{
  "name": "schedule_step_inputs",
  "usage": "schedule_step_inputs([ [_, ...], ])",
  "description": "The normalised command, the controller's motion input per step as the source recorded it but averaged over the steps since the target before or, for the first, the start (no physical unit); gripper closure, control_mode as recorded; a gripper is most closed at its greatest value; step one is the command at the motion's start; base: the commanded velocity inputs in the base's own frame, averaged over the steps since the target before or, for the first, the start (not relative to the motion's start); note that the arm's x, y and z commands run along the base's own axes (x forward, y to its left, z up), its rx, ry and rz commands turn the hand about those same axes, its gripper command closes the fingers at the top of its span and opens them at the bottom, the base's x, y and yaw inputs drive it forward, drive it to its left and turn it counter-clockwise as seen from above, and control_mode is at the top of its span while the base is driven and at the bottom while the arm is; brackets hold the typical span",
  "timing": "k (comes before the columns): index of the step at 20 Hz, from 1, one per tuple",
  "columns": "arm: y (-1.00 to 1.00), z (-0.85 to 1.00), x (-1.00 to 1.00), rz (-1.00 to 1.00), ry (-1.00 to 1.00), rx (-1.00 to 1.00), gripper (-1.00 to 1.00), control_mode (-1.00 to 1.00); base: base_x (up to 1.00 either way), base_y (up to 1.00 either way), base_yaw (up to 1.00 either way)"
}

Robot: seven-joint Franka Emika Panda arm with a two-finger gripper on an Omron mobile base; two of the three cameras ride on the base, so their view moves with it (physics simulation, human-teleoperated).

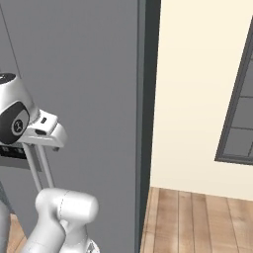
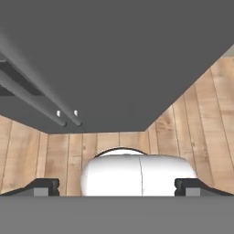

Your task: Open the freezer door, pick up the ice cube tray from the freezer, and place it on the dining counter.

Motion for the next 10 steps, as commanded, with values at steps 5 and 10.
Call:
schedule_step_inputs([
  [5,0.44,0.0,-0.05,0.0,0.0,0.0,-1.0,-1.0,0.0,0.0,0.0],
  [10,0.4,-0.03,-0.07,0.0,-0.09,0.0,-1.0,-1.0,0.0,0.0,0.0],
])
